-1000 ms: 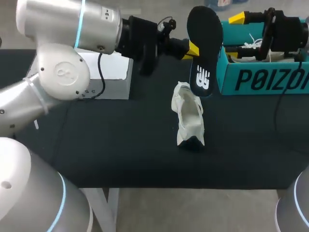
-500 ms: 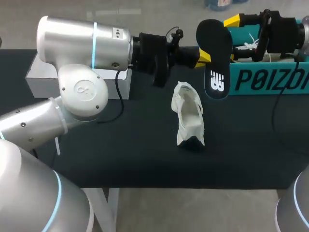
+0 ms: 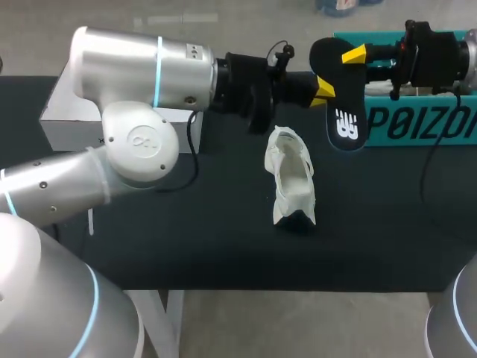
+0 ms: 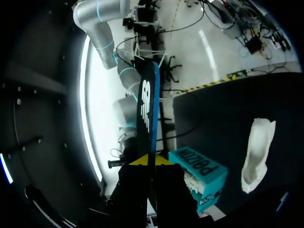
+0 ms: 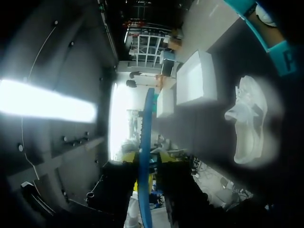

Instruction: Take the shoe out of the shoebox, open the shoe tongue, remove and reinsert the insole, then place the shoe into the shoebox

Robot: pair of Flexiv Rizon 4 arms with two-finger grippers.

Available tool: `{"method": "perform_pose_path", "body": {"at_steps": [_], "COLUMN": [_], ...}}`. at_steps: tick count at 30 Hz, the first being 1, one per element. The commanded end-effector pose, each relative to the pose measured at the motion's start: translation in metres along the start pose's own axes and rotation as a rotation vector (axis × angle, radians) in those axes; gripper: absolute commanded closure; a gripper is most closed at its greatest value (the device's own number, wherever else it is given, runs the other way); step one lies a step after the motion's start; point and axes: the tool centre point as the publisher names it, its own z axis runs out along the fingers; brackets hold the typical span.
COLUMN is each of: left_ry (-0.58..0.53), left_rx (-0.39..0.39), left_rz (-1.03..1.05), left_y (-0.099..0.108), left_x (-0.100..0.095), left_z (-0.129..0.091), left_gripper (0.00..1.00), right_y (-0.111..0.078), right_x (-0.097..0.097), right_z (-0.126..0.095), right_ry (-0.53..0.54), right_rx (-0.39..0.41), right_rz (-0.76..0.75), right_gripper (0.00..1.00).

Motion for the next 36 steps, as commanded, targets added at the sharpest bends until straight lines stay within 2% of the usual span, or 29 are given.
{"method": "perform_pose_path", "body": {"at_steps": [1,4,5,6,7,10,13,17,20,26,30,33,36], "left_ry": [0.021,0.050,0.073,0.093,0.090,0.173,0.316,0.577,0.730,0.967,1.136,1.268,1.331], "left_rx": [-0.006,0.012,0.020,0.032,0.041,0.095,0.183,0.312,0.347,0.453,0.490,0.485,0.449], "left_rz": [-0.007,-0.029,-0.044,-0.038,-0.039,-0.060,-0.094,-0.128,-0.138,-0.201,-0.180,-0.102,-0.031], "left_y": [0.000,0.001,0.001,0.002,0.002,0.005,0.008,0.015,0.021,0.026,0.028,0.030,0.036], "left_x": [-0.004,-0.008,-0.009,-0.011,-0.013,-0.017,-0.017,-0.016,-0.020,-0.029,-0.029,-0.031,-0.033], "left_z": [-0.004,-0.005,-0.005,-0.006,-0.008,-0.016,-0.026,-0.042,-0.053,-0.069,-0.077,-0.081,-0.083], "left_gripper": [1.00,1.00,0.57,0.03,0.00,0.00,0.00,0.00,0.00,0.00,0.00,0.00,0.00], "right_y": [-0.002,-0.001,-0.001,-0.001,0.000,0.001,0.003,0.005,0.006,0.008,0.008,0.009,0.010], "right_x": [-0.002,-0.004,-0.005,-0.006,-0.008,-0.011,-0.015,-0.023,-0.030,-0.042,-0.047,-0.052,-0.057], "right_z": [0.001,0.002,0.002,0.003,0.003,0.003,0.004,0.006,0.009,0.012,0.014,0.016,0.021], "right_ry": [-0.009,-0.021,-0.025,-0.027,-0.028,-0.042,-0.063,-0.103,-0.134,-0.158,-0.170,-0.183,-0.196], "right_rx": [0.006,0.012,0.012,0.013,0.014,0.018,0.018,0.020,0.021,0.025,0.023,0.016,0.015], "right_rz": [0.003,0.005,0.007,0.009,0.011,0.011,0.007,-0.010,-0.019,-0.009,-0.009,-0.014,-0.019], "right_gripper": [1.00,1.00,1.00,1.00,1.00,1.00,1.00,1.00,1.00,1.00,1.00,1.00,1.00]}}
